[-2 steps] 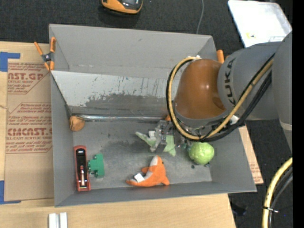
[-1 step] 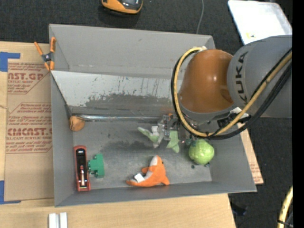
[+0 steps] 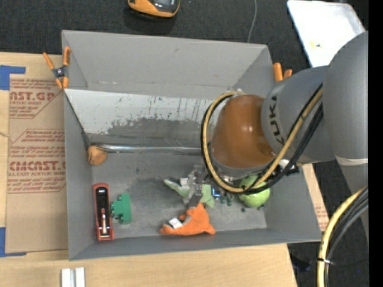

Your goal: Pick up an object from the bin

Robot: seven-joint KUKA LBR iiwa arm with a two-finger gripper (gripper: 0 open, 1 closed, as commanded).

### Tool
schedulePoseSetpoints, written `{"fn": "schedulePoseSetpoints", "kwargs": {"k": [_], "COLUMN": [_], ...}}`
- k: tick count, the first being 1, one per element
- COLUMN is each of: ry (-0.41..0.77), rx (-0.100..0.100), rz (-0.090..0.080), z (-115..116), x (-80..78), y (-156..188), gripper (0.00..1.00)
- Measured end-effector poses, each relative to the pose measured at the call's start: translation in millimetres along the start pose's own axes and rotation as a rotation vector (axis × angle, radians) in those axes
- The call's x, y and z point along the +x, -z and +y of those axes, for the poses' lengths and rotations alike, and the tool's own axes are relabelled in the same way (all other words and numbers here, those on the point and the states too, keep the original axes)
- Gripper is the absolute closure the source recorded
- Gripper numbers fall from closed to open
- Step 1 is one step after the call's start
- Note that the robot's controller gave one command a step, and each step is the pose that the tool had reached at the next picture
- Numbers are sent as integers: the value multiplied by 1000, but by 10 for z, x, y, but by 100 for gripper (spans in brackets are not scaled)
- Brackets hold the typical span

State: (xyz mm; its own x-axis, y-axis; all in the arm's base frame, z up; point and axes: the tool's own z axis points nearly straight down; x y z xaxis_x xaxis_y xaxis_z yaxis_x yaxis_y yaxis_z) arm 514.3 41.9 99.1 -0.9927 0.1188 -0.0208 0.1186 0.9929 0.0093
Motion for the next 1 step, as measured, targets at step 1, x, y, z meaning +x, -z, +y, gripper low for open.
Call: {"fn": "schedulePoseSetpoints", "kwargs": {"k": [1], "ry": [-258], "rx": [-5], "rz": [-3], "z": [-1], "x": [12], "y": [-219], "gripper": [100]}}
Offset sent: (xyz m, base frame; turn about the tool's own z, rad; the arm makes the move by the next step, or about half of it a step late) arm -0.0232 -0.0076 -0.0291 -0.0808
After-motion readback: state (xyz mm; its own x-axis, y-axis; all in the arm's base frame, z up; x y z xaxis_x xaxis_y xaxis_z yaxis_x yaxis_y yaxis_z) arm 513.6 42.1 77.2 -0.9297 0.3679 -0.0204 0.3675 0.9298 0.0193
